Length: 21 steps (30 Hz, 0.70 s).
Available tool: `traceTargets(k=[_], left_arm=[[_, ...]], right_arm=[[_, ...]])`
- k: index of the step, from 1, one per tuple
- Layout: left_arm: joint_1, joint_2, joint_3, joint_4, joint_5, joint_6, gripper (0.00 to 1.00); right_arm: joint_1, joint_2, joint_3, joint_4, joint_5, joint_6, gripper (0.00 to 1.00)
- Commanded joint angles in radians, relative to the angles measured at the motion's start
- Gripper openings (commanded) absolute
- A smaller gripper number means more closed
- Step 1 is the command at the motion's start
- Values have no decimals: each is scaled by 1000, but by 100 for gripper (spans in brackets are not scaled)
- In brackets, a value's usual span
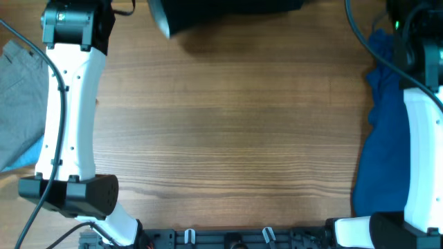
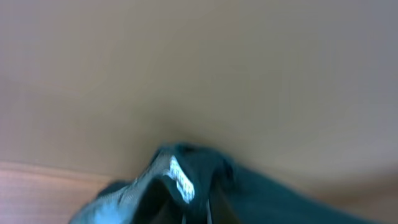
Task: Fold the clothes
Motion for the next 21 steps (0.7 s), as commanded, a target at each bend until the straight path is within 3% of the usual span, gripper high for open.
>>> traceTargets(k=[1,5,9,15,21], left_arm=[[31,33,3,-383,-27,23,4],[16,124,3,-688,-2,23,4],[-19,217,-5,-864,94,31,4],[-130,278,-150,-915,224,102,4],[-265,277,-323,-1027,220,137,4]], right_arm=[[-34,12,-29,-311,200,64,4],[-37,67,-157,-572,208,120,4],[-63,89,-347,-585,251,151,4],[-160,92,-547,-575,335,250,4],[-244,92,-559,-578,335,221,4]])
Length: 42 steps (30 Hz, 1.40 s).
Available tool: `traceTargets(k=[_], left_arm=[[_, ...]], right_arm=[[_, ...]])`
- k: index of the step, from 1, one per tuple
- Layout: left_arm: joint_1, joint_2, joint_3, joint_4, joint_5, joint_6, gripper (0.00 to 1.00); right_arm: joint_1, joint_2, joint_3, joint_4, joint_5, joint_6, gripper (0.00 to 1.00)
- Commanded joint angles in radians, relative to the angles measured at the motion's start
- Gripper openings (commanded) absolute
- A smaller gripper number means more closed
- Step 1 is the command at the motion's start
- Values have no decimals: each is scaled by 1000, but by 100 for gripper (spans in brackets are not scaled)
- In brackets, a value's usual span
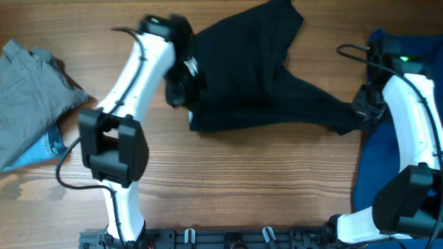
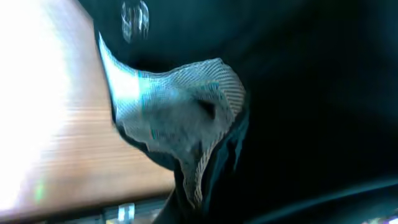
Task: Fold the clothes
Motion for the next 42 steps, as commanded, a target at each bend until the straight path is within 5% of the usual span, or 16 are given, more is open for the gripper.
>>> traceTargets(k=[1,3,4,5,6,7,13,21,24,27,30,42], left_arm=[[-68,-4,-91,-77,-29,67,4],[-102,-4,-108,-91,-29,72,9],[-114,-4,-108,-94,-29,72,24],[-124,-4,-108,-93,-34,72,49],[-131,-5,-108,-92,-44,72,86],[-134,-6,-108,-89,-57,71,100],[-72,-24,-108,-21,-119,29,100],[176,-41,-108,246,-118,-103,100],[264,-37,-108,367,-46,-140,100],[309,-21,-108,423,2,-148,100],[328,14,-108,432,2,-148,100],[319,180,-108,597,122,-147,100]], right_arm=[[-57,-10,-5,11,139,11,4],[-59,-10,-5,26,115,10,4],[-58,-10,-5,32,96,3,4],[-57,-10,-5,42,66,-23,4],[-57,-10,-4,50,32,-51,4],[-57,-12,-4,56,5,-72,4],[-57,-48,28,63,-5,-69,4],[-57,-159,48,99,-5,-68,6],[-57,-169,48,108,-31,-68,42],[-57,-169,48,104,-71,-68,50],[-57,-169,48,124,-85,-69,71],[-57,-175,48,294,-623,-253,72]])
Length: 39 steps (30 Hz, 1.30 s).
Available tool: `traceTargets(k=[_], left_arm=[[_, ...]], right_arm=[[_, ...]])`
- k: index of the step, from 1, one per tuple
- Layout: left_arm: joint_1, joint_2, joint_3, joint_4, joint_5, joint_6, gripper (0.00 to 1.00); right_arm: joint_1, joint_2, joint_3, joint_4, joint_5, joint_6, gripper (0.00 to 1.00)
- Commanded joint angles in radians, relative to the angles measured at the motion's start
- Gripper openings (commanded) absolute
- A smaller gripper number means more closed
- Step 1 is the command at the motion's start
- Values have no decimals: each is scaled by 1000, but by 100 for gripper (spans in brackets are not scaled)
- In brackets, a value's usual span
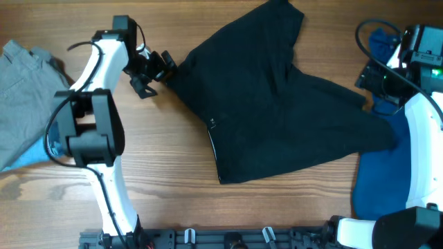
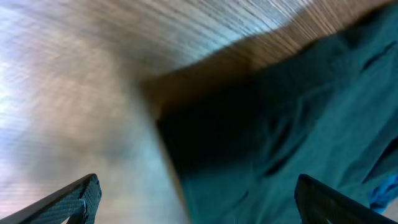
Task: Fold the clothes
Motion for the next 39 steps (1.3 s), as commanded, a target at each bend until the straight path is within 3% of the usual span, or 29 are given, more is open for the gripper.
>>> traceTargets(k=[1,3,6,7,8,9,11,18,25,26,27,28,29,35,39], left_arm=[[-12,39,-5,37,74,-10,100],[-18,63,-5,48,91,-10,96],[-30,98,-5,71,102,-10,72],[-32,108,-5,82,101,-10,51],[-34,113,-5,94,102,-10,36],[-34,114,-5,103,101,-10,5],[-30,113,-3,124,93,-10,4],[56,98,177,-54,-223,60,4],[151,98,460,-153,-246,77,4],[155,98,475,-162,-235,77,15],[155,98,485,-175,-217,78,60],[154,98,485,-191,-201,78,90],[150,98,485,-220,-193,78,100],[91,99,481,-478,-195,80,100],[33,99,480,-513,-195,124,100]], right_arm=[[-5,-13,16,41,-296,-79,73],[-2,-11,16,55,-322,-77,74],[9,-11,15,65,-322,-76,75],[16,-11,15,66,-322,-75,75],[26,-8,15,69,-322,-74,75],[38,-7,14,72,-321,-74,75],[65,-2,12,86,-321,-74,75],[183,81,10,229,-321,-68,69],[311,217,10,428,-321,-16,64],[327,228,10,461,-320,-18,64],[351,243,10,507,-314,-21,64],[374,259,10,554,-306,-25,65],[396,274,10,597,-289,-24,65],[502,393,29,732,-200,-24,70],[552,486,66,777,-155,-22,86]])
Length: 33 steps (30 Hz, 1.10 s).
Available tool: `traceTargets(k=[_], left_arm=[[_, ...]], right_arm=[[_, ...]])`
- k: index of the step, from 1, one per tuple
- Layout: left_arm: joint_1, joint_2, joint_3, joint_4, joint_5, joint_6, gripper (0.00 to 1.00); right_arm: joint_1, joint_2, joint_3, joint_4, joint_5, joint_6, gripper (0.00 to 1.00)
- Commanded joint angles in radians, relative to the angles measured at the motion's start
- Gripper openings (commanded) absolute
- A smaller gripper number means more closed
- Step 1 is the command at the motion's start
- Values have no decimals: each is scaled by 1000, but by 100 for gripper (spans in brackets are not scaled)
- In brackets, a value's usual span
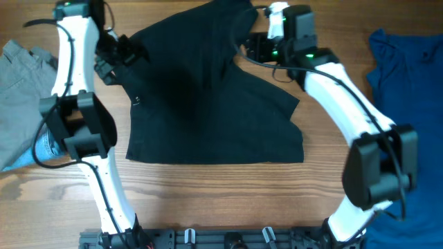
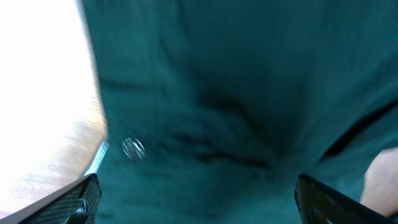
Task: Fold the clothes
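The black garment (image 1: 208,104) lies spread over the middle of the table, its straight lower edge toward the front. My left gripper (image 1: 123,52) hovers at the garment's upper left edge. In the left wrist view this gripper (image 2: 199,208) is open, its fingertips (image 2: 74,199) wide apart over dark fabric (image 2: 236,93) with nothing between them. My right gripper (image 1: 252,45) reaches in from the right to the garment's top part; dark against the cloth, its jaws cannot be made out.
A grey garment (image 1: 21,83) with a bit of light blue denim (image 1: 46,144) under it lies at the left edge. A blue garment (image 1: 408,90) covers the right side. The right arm (image 1: 346,90) stretches across the table's back right part.
The black garment now lies further left and flatter, clear of the blue cloth. My right arm has come from the far right to its top. The left gripper, still open, is now over its left edge.
At first the table's middle was bare, the black cloth up at the far edge with my left gripper on it. Then it lay on the table between both grippers. Then the left gripper was open beside the spread garment, which now lies squarer mid-table.
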Motion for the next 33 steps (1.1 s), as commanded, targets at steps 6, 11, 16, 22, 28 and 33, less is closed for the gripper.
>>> traceTargets(k=[6,11,16,22,28,33], left_arm=[[-111,3,2,-2,7,49,100],[-117,3,2,-16,8,49,100],[-112,3,2,-29,3,50,100],[-41,3,2,-42,-2,-6,100],[48,3,2,-48,17,-10,100],[80,3,2,-50,17,-11,100]], right_arm=[[90,180,43,204,101,3,99],[116,220,43,261,122,6,100],[137,261,42,311,146,5,99],[161,294,43,350,205,2,100],[186,333,43,388,235,2,100],[196,377,43,429,240,2,98]])
